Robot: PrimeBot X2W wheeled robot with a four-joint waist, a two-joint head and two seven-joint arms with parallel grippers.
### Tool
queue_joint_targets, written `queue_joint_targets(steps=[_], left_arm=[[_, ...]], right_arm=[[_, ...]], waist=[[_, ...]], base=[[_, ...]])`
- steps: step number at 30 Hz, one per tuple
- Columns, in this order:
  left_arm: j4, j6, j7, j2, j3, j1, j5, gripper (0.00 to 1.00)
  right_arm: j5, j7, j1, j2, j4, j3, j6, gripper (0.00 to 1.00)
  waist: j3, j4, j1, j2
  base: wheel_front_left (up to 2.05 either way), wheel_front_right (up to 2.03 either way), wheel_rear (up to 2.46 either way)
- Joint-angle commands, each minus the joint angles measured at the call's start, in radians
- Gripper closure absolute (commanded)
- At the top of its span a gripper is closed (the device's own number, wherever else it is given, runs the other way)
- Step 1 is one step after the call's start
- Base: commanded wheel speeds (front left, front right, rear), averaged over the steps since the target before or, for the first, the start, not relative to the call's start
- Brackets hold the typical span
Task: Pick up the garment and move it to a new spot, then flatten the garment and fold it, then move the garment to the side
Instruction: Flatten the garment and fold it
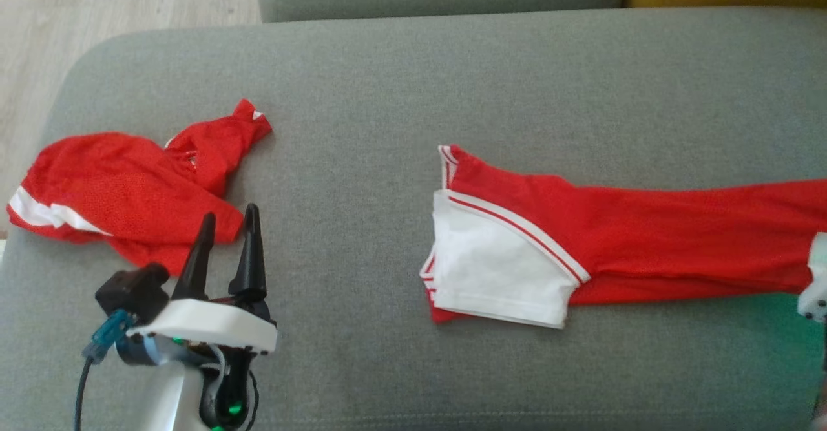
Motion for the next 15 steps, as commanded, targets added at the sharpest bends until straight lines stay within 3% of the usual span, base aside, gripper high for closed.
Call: queue_joint_targets(steps=[1, 4, 7, 15], left_arm=[[-0.028, 0.009, -0.012, 0.004, 0.02, -0.021, -0.012, 0.0], [-0.029, 0.018, -0.012, 0.004, 0.012, -0.008, -0.03, 0.0], [-0.031, 0.028, -0.012, 0.004, 0.003, 0.004, -0.045, 0.0], [-0.049, 0.035, -0.012, 0.004, -0.007, 0.036, -0.064, 0.0]], right_arm=[[-0.048, -0.008, -0.03, -0.003, -0.054, -0.003, -0.001, 1.0], [-0.103, 0.006, -0.042, 0.041, -0.097, -0.03, -0.001, 1.0], [-0.087, 0.029, -0.057, 0.073, -0.116, -0.007, -0.001, 1.0], [0.121, 0.117, -0.053, 0.089, -0.164, 0.201, -0.001, 1.0]], waist=[[-0.016, 0.002, 0.0, 0.0], [-0.04, 0.002, 0.0, 0.0], [-0.063, -0.001, 0.0, 0.0], [-0.104, -0.013, 0.0, 0.0]], base=[[0.0, 0.0, 0.0], [0.0, 0.0, 0.0], [0.0, 0.0, 0.0], [0.0, 0.0, 0.0]])
